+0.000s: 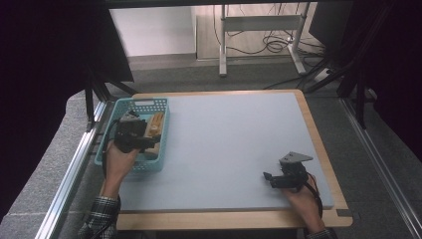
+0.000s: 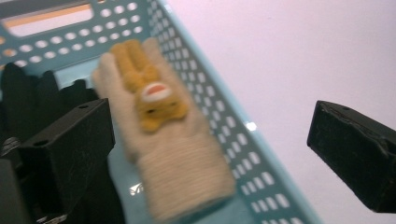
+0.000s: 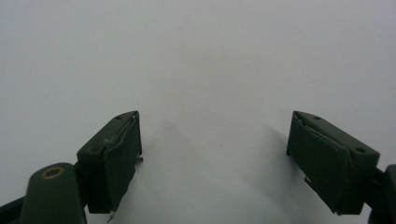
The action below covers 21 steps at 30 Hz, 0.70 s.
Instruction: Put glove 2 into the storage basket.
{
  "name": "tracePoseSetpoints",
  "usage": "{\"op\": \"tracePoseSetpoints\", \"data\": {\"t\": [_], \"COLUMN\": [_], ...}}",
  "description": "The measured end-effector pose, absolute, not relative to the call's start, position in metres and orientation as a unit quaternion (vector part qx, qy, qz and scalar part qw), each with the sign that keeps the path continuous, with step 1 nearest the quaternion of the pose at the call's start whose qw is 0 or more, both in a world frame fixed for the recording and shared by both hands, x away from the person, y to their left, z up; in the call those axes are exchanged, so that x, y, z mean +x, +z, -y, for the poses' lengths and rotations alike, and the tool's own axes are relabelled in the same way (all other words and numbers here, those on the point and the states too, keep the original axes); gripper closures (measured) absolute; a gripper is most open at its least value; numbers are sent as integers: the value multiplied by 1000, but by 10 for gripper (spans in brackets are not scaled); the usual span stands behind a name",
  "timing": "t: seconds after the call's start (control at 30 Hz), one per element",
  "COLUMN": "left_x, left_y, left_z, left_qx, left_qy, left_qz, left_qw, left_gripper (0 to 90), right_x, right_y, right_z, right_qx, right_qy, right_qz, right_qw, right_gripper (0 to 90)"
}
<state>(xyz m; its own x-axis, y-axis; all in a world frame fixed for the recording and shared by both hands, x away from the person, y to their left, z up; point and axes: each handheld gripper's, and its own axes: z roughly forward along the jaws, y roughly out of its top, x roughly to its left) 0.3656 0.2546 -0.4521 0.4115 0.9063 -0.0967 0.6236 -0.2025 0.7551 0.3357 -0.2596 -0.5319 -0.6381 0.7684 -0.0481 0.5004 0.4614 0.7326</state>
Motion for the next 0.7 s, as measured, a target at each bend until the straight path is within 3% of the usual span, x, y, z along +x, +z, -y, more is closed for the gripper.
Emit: {"op": "tracePoseSetpoints", "data": {"t": [0.7], "left_x": [351], "left_y": [-456], "left_z": [-197], "left_qx": [769], "left_qy": [158], "left_qz": [-453], "left_qw": [422], "left_gripper": [25], "right_x": [336], "right_y": [-532], "right_z": [260], "right_qx": [380], "right_qy": [353], "right_qz": [-833], "right_qw": [190], "right_gripper": [174]}}
